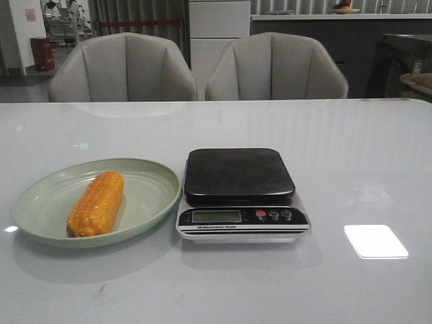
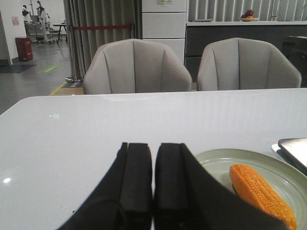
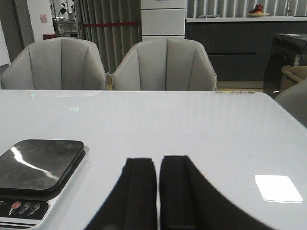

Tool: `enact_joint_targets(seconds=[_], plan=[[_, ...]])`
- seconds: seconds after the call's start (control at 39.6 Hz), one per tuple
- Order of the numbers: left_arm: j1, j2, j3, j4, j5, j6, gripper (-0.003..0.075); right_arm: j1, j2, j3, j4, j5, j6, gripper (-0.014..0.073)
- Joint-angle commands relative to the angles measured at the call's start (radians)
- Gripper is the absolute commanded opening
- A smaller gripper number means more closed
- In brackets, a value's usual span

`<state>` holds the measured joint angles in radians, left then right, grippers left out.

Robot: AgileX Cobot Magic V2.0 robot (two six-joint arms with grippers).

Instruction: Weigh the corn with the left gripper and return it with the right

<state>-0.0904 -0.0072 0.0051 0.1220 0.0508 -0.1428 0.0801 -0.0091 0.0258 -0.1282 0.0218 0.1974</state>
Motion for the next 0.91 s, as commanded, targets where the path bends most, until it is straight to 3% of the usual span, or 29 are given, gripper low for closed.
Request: enact_joint_targets(seconds=[0.0,0.81,0.88], plan=[[0.003,-0.018,0.032,-0.007,-0.078,-0.003,0.0113,-0.001,-0.019,0.011,-0.012,-0.075,-0.009,0.0195],[0.003,-0.018,0.032,-0.007,-0.078,-0.003,0.0113,-0.001,-0.019,0.011,-0.012,-0.075,-0.009,0.0195],[0.003,-0.018,0.032,-0.005,-0.144,-0.003,0.0113,-0.001,-0.019,0.011,-0.012,-0.075,-0.009,0.0195]])
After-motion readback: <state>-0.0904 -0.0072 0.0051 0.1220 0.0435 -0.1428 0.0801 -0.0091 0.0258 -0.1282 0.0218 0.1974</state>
